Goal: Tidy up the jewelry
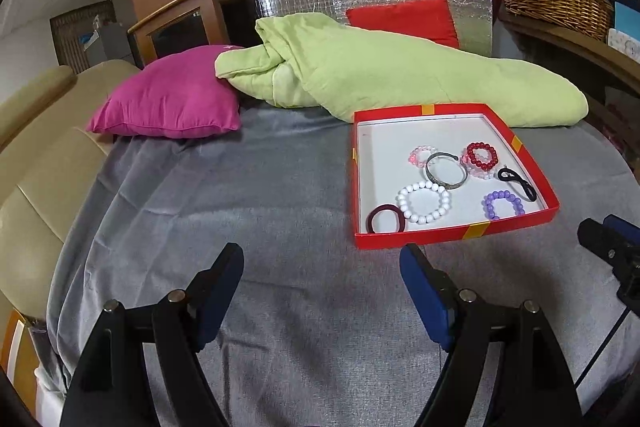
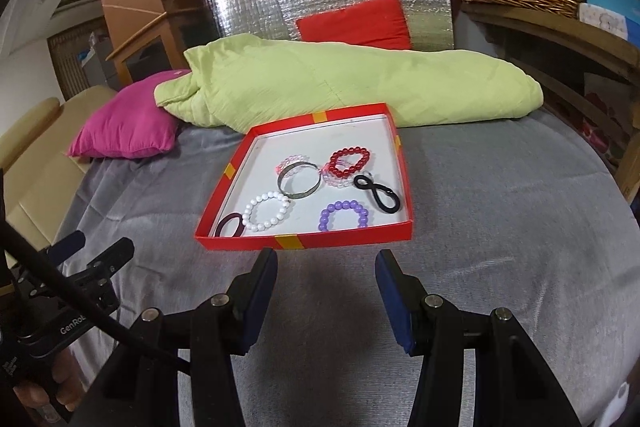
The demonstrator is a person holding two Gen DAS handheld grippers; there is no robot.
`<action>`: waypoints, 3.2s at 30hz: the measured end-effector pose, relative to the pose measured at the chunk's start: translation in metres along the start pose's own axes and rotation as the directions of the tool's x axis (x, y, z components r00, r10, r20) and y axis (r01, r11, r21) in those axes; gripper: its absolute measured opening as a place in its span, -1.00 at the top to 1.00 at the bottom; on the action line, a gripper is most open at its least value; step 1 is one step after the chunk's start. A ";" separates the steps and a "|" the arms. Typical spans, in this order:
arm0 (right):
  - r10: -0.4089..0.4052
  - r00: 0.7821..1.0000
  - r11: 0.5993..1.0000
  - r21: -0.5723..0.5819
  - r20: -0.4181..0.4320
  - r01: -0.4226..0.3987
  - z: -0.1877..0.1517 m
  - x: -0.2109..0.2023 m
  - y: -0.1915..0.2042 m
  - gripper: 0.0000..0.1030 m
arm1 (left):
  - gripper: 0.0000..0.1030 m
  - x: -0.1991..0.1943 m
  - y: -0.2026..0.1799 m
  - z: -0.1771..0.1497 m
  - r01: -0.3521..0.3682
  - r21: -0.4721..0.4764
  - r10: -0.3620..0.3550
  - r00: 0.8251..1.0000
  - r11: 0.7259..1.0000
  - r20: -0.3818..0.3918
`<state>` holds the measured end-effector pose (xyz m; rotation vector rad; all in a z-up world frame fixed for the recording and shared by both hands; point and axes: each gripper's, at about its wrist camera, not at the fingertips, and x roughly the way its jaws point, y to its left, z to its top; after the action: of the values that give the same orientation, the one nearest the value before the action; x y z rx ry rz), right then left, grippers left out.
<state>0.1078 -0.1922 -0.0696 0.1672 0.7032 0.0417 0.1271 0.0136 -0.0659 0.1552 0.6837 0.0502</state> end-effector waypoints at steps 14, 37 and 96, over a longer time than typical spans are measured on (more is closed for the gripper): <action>0.004 1.000 0.999 -0.036 -0.014 -0.005 -0.001 0.010 0.010 -0.08 | -0.58 0.005 -0.004 -0.002 0.003 0.029 -0.003 1.000 1.000 -0.013; 0.012 1.000 0.999 -0.046 -0.017 -0.013 -0.001 0.012 0.014 -0.08 | -0.58 0.009 -0.005 -0.002 0.006 0.030 -0.005 1.000 1.000 -0.022; 0.014 1.000 0.999 -0.044 -0.016 -0.015 0.000 0.010 0.016 -0.09 | -0.58 0.007 -0.006 -0.003 0.012 0.046 -0.010 1.000 0.999 -0.027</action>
<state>0.1157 -0.1759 -0.0737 0.1298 0.7157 0.0726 0.1306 0.0088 -0.0740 0.1957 0.7131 0.0258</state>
